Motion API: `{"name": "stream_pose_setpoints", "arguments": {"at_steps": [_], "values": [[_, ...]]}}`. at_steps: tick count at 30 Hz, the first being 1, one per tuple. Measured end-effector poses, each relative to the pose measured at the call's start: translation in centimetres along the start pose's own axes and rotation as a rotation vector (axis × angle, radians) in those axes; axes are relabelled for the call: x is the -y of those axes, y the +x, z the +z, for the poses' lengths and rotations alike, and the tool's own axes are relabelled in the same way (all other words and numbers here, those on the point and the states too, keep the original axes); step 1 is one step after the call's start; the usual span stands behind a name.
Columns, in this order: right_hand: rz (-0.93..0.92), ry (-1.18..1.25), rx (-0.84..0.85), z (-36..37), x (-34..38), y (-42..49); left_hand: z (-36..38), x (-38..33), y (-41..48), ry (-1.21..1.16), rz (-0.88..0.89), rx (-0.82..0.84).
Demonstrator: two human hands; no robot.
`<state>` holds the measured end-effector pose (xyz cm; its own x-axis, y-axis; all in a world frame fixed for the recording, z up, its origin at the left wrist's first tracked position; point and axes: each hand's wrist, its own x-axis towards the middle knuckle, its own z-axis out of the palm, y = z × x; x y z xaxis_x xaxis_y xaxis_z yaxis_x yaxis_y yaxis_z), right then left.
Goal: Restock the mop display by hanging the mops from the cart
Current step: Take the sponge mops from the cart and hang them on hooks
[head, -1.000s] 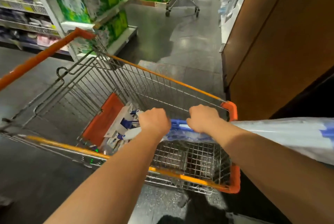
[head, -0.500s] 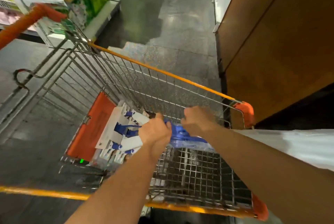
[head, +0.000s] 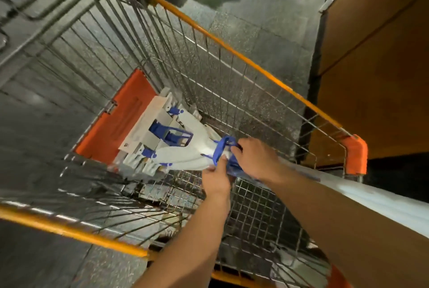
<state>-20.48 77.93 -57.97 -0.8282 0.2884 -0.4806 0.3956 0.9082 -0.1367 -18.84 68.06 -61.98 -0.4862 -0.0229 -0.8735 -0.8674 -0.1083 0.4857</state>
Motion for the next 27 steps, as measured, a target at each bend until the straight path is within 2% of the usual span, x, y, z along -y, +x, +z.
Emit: {"name": "stream_pose_setpoints", "arguments": {"at_steps": [3,6,13,21,27], "values": [[-0.019,-0.013,0.0,0.2,-0.1,0.8,0.4,0.4,-1.0,-0.207,-0.044,0.072],[0.004,0.023,0.05,0.3,-0.2,1.4,0.5,0.6,-0.9,-0.295,-0.017,0.129],[0.08,-0.038,0.061,1.4,0.1,2.1,1.2,1.0,-0.6,-0.366,-0.002,0.104],[0.108,-0.075,-0.013,0.9,0.8,0.9,1.6,0.5,-0.9,-0.503,-0.147,0.163],[0.135,-0.084,-0.074,-1.7,2.1,-1.0,1.1,-1.5,-2.9,-0.526,-0.182,0.204]]}}
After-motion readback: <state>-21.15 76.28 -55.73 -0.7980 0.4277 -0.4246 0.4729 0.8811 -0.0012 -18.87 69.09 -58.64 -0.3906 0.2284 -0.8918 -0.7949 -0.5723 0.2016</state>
